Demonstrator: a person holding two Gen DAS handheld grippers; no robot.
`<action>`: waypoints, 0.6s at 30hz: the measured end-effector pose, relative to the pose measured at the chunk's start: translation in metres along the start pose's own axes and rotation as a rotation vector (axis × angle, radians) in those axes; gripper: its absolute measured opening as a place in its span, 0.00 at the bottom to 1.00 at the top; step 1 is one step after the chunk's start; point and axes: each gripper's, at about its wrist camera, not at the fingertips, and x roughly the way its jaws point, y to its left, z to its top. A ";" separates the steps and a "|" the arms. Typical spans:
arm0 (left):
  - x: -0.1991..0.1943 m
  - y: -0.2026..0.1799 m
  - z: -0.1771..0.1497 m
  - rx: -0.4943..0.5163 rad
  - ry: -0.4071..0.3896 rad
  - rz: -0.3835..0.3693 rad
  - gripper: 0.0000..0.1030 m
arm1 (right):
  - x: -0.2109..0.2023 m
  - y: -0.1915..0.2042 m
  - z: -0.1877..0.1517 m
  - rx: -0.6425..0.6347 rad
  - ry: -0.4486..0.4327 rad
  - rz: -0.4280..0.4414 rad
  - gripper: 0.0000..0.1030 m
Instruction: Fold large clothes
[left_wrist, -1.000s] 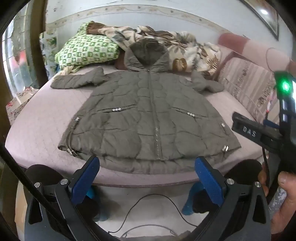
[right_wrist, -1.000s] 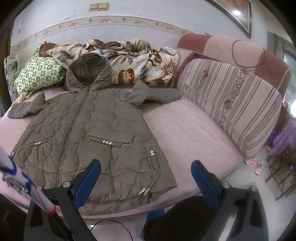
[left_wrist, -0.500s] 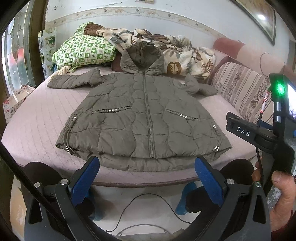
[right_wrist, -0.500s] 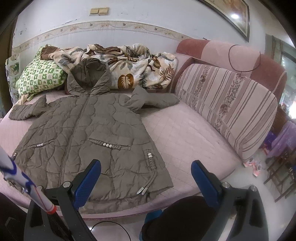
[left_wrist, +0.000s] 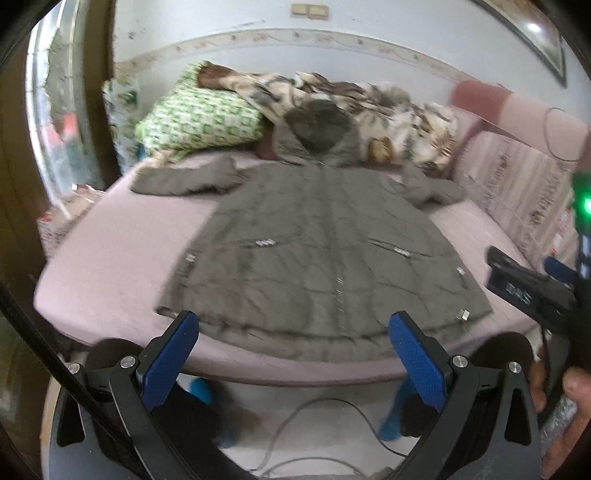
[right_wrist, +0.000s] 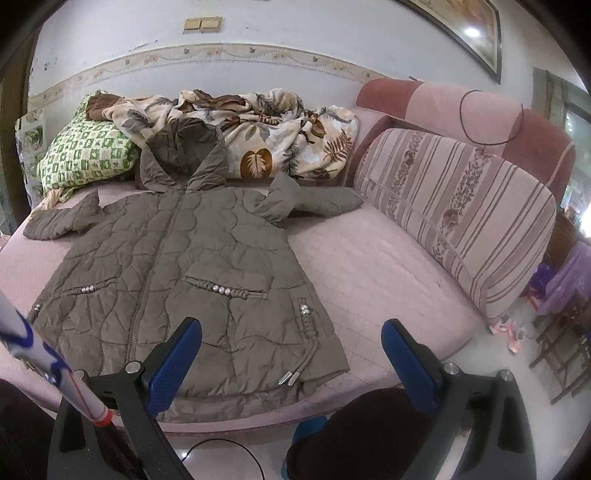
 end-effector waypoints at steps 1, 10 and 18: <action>0.000 0.005 0.001 0.000 0.000 0.013 0.99 | -0.002 0.000 0.001 -0.001 -0.004 0.003 0.97; -0.011 0.021 0.020 0.000 -0.011 0.113 0.99 | -0.012 0.017 0.005 -0.052 -0.002 0.046 0.97; 0.013 0.023 0.034 0.003 0.063 0.100 0.99 | -0.003 0.028 0.015 -0.071 0.020 0.063 0.97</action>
